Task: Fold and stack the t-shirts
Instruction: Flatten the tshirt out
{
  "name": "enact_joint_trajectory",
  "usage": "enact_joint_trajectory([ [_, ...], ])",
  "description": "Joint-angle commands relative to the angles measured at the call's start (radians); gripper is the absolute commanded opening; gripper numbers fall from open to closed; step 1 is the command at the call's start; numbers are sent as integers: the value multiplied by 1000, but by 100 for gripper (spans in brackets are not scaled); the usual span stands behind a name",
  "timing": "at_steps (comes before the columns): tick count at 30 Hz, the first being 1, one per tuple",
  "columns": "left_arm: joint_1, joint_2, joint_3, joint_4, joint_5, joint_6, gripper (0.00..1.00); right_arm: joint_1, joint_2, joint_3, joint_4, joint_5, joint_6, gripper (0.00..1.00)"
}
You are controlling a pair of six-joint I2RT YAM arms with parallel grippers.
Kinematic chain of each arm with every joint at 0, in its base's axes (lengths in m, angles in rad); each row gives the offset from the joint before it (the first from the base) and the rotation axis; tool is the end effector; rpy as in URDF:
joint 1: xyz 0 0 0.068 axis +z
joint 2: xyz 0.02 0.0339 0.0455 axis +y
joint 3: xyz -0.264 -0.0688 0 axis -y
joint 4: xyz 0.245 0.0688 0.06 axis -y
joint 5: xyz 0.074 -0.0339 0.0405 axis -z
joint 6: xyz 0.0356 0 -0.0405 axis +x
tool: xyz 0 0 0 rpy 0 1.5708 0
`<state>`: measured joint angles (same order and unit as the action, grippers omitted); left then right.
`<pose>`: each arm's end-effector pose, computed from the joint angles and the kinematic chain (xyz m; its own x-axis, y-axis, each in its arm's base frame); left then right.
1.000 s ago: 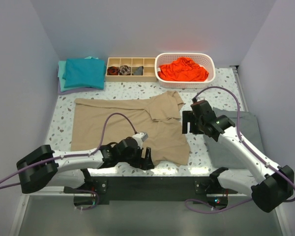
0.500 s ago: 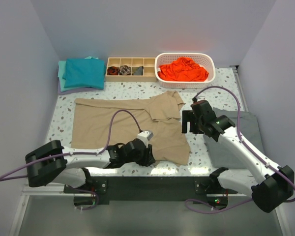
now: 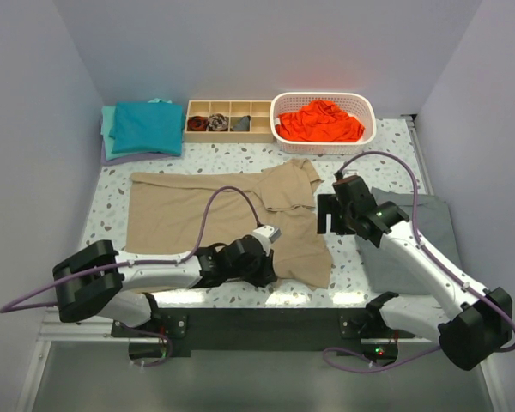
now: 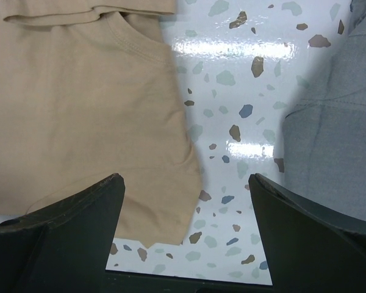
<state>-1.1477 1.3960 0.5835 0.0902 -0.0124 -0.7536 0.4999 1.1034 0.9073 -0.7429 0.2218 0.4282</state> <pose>0.1106 -0.2445 0.1644 -0.8192 0.1529 -0.5527 0.4764 0.7181 -0.5074 0.1944 0.0973 0.2726 -0.7911 0.0295 -0.6110 -0.0276 0.9961 0.0837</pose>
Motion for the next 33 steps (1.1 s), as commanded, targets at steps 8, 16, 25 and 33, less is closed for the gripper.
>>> enact_joint_trajectory([
  [8, 9, -5, 206, -404, 333, 218, 2, 2, 1, -33, -18, -38, -12, 86],
  [16, 110, -78, 211, -607, 359, 247, 0, 2, 38, -28, 5, -52, -11, 86],
  [25, 167, -81, 314, -754, 16, 240, 79, 0, 75, -28, 74, -3, -16, 86],
  [33, 282, -151, 375, -620, -380, 217, 91, -55, 248, 50, 259, -134, -16, 83],
])
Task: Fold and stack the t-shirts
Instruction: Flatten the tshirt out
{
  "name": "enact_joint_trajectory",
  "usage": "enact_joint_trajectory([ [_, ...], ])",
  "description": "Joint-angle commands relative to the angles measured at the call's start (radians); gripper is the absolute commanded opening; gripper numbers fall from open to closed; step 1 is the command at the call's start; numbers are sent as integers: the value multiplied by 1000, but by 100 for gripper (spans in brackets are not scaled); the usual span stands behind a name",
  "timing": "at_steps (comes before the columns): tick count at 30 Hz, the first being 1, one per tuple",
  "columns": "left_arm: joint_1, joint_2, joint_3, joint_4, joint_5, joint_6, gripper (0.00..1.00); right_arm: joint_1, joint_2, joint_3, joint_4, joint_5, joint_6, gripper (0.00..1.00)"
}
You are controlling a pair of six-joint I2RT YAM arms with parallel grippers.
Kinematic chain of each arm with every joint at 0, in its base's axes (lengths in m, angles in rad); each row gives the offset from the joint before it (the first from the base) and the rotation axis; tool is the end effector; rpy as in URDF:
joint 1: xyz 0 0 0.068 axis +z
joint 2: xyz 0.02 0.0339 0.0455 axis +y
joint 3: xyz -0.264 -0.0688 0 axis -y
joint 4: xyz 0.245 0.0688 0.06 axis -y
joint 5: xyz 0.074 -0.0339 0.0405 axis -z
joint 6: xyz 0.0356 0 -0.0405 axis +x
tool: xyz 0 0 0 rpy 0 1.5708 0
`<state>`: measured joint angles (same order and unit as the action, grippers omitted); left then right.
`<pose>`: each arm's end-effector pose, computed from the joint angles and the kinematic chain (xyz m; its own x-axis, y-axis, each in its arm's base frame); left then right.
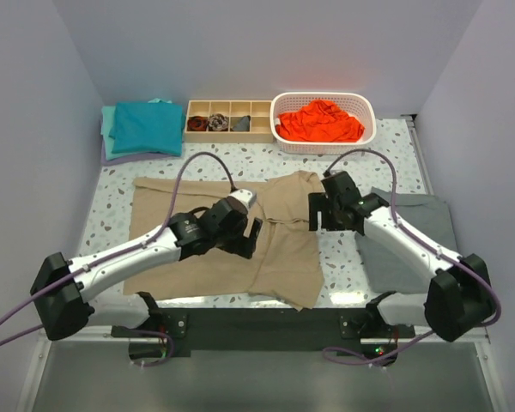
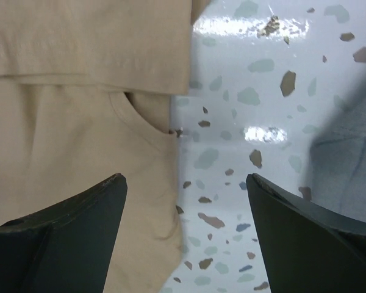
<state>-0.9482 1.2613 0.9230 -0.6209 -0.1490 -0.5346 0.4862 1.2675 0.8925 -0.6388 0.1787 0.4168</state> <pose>0.1520 -0.2027 0.2508 -0.7948 0.2432 -0.5560 0.4053 0.8947 -0.1880 0.2229 0.1106 0.2390 -0.8388 0.0073 -0.5445 -0.0407 0.9963 0.0760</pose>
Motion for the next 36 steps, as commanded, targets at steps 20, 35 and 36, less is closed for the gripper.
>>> enact_joint_trajectory([
  [20, 450, 167, -144, 521, -248, 82, 91, -330, 596, 316, 381, -317, 48, 52],
  [35, 555, 303, -245, 710, -190, 65, 91, -373, 673, 326, 395, -426, 50, 13],
  [36, 566, 323, -245, 716, -190, 73, 91, -374, 662, 326, 387, -414, 48, 6],
])
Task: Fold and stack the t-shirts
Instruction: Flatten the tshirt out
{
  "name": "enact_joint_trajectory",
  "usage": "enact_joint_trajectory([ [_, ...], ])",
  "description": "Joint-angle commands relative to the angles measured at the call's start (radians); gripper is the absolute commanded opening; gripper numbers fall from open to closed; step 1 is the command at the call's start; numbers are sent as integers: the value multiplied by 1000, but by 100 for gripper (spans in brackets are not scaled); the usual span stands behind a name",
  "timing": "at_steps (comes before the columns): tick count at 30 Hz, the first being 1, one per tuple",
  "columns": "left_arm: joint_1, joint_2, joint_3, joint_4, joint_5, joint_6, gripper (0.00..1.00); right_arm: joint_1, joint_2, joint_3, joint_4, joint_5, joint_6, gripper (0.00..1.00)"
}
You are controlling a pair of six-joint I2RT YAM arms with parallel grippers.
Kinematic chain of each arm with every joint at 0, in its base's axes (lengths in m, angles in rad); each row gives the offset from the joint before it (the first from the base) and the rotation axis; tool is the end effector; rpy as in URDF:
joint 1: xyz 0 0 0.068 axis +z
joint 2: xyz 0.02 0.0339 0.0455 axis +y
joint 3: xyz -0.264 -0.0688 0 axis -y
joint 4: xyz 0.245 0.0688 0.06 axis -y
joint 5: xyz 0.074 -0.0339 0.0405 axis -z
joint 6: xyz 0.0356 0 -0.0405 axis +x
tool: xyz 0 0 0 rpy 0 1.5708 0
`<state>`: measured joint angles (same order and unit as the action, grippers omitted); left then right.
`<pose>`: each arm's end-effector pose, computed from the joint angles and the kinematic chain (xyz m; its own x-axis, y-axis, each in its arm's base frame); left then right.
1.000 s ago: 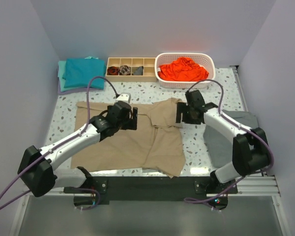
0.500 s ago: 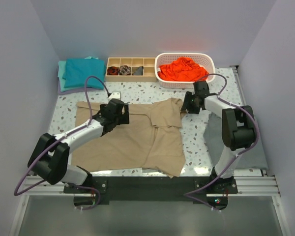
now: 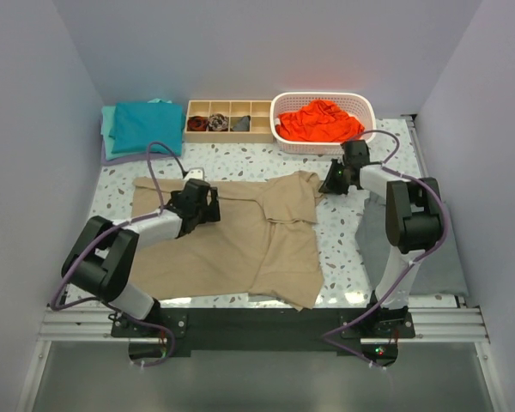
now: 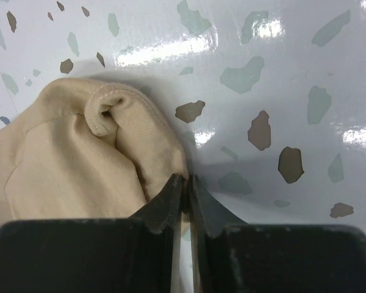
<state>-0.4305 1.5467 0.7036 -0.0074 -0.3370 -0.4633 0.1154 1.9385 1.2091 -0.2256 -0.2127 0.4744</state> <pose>0.2706 -0.1113 0.1535 -0.6985 -0.1434 -0.7011 -0.1302 0.9888 -0.0725 0.3969 0.0536 0.1525 -0.8281 0.3535 -0.4351 0.1625 0.8942 0.4171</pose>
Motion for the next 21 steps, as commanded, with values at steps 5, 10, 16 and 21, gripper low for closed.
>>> enact_joint_trajectory([
  [5, 105, 88, 2, 101, 3, 28, 90, -14, -19, 78, -98, 87, -65, 0],
  [10, 128, 107, 23, 86, 47, 38, 89, -14, -50, 154, -184, 317, -141, 0],
  [16, 144, 116, 23, 76, 85, 45, 89, -23, -72, 214, -212, 468, -209, 0],
  [21, 145, 121, 20, 89, 101, 51, 84, -29, -59, 254, -213, 509, -246, 10],
])
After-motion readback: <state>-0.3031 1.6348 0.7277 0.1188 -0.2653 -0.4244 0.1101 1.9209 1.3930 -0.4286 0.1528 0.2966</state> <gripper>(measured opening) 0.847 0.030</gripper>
